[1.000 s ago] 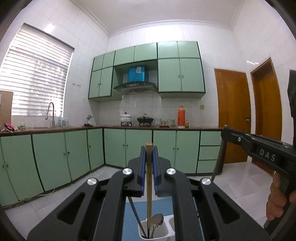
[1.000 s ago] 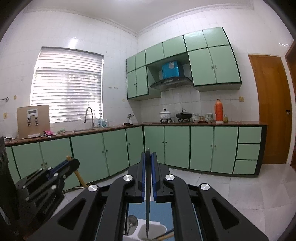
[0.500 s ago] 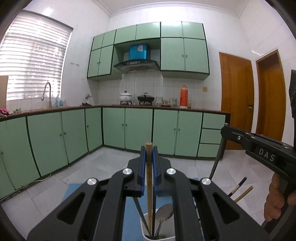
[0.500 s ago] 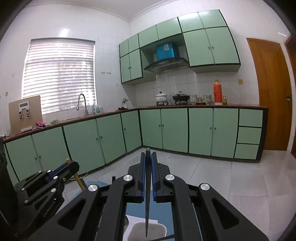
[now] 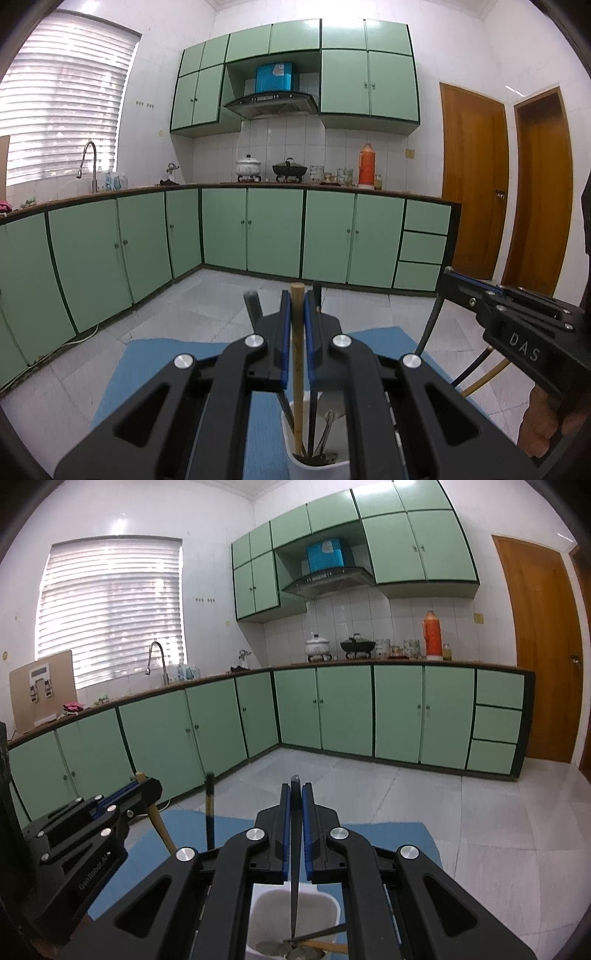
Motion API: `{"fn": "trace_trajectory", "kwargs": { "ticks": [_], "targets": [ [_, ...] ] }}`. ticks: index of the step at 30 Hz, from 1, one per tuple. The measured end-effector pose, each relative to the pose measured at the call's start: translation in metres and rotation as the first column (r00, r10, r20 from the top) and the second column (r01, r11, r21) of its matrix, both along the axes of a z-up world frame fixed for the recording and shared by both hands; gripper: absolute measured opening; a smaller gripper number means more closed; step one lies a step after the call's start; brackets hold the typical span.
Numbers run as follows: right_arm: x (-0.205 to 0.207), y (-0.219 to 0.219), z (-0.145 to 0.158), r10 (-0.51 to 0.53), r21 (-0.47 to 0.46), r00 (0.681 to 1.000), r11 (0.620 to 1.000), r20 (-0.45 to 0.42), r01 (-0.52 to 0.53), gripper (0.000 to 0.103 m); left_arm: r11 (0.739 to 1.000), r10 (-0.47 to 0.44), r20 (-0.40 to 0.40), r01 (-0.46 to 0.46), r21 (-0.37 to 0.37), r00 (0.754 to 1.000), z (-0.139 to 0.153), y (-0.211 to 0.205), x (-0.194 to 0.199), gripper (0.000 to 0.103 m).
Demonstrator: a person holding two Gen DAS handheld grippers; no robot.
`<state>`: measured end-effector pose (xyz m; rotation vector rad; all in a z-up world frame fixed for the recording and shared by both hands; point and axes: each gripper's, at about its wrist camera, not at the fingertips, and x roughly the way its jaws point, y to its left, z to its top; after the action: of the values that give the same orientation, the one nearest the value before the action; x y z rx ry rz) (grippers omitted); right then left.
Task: Organize utensils
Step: 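Lower both chopsticks into the white holder, then open both tools and withdraw them from the holder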
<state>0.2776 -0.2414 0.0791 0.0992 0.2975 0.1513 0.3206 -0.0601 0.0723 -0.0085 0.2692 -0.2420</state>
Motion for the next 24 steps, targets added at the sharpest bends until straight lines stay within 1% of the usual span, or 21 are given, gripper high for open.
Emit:
{"fn": "trace_trajectory", "kwargs": {
  "ticks": [6, 10, 11, 12, 13, 14, 15, 16, 18, 20, 23, 24],
  "targets": [
    [-0.004, -0.005, 0.000, -0.011, 0.000, 1.000, 1.000, -0.002, 0.011, 0.006, 1.000, 0.002, -0.036, -0.002, 0.003, 0.999, -0.012, 0.001, 0.002, 0.007],
    [-0.007, -0.010, 0.003, -0.023, -0.002, 1.000, 1.000, -0.004, 0.023, 0.007, 1.000, 0.004, -0.038, -0.004, -0.001, 0.999, -0.012, 0.003, -0.001, 0.007],
    [-0.009, -0.010, 0.004, -0.025, -0.004, 1.000, 1.000, 0.001, 0.025, 0.009, 1.000, 0.006, -0.036, -0.006, 0.000, 0.999, -0.011, 0.005, -0.004, 0.008],
    [-0.012, -0.011, 0.005, -0.033, -0.009, 0.999, 0.999, 0.011, 0.033, 0.014, 1.000, 0.007, -0.034, -0.007, -0.001, 0.999, -0.010, 0.006, -0.005, 0.011],
    [-0.015, -0.011, 0.006, -0.039, -0.012, 0.999, 0.999, 0.019, 0.040, 0.018, 1.000, 0.009, -0.031, -0.009, -0.003, 0.999, -0.009, 0.006, -0.007, 0.017],
    [-0.018, -0.012, 0.007, -0.046, -0.015, 0.999, 0.999, 0.027, 0.047, 0.026, 1.000, 0.013, -0.025, -0.014, -0.009, 1.000, -0.007, 0.009, -0.010, 0.022],
    [-0.021, -0.012, 0.008, -0.052, -0.018, 0.998, 0.998, 0.035, 0.052, 0.031, 1.000, 0.018, -0.018, -0.018, -0.013, 1.000, -0.005, 0.010, -0.012, 0.032],
    [-0.025, -0.013, 0.010, -0.058, -0.022, 0.997, 0.998, 0.044, 0.059, 0.033, 1.000, 0.021, -0.012, -0.022, -0.015, 1.000, -0.005, 0.010, -0.015, 0.039],
    [-0.034, -0.014, 0.012, -0.067, -0.024, 0.996, 0.997, 0.061, 0.068, 0.040, 0.999, 0.028, 0.000, -0.028, -0.022, 1.000, -0.001, 0.015, -0.022, 0.042],
    [-0.042, -0.016, 0.014, -0.072, -0.021, 0.995, 0.997, 0.074, 0.074, 0.045, 0.999, 0.030, 0.004, -0.030, -0.028, 1.000, 0.001, 0.017, -0.027, 0.047],
    [-0.058, -0.020, 0.016, -0.087, -0.017, 0.992, 0.996, 0.095, 0.089, 0.056, 0.998, 0.042, 0.011, -0.042, -0.038, 0.999, 0.003, 0.024, -0.040, 0.056],
    [-0.063, -0.021, 0.017, -0.092, -0.017, 0.990, 0.995, 0.102, 0.094, 0.058, 0.998, 0.046, 0.012, -0.046, -0.041, 0.999, 0.003, 0.025, -0.044, 0.061]
  ]
}}
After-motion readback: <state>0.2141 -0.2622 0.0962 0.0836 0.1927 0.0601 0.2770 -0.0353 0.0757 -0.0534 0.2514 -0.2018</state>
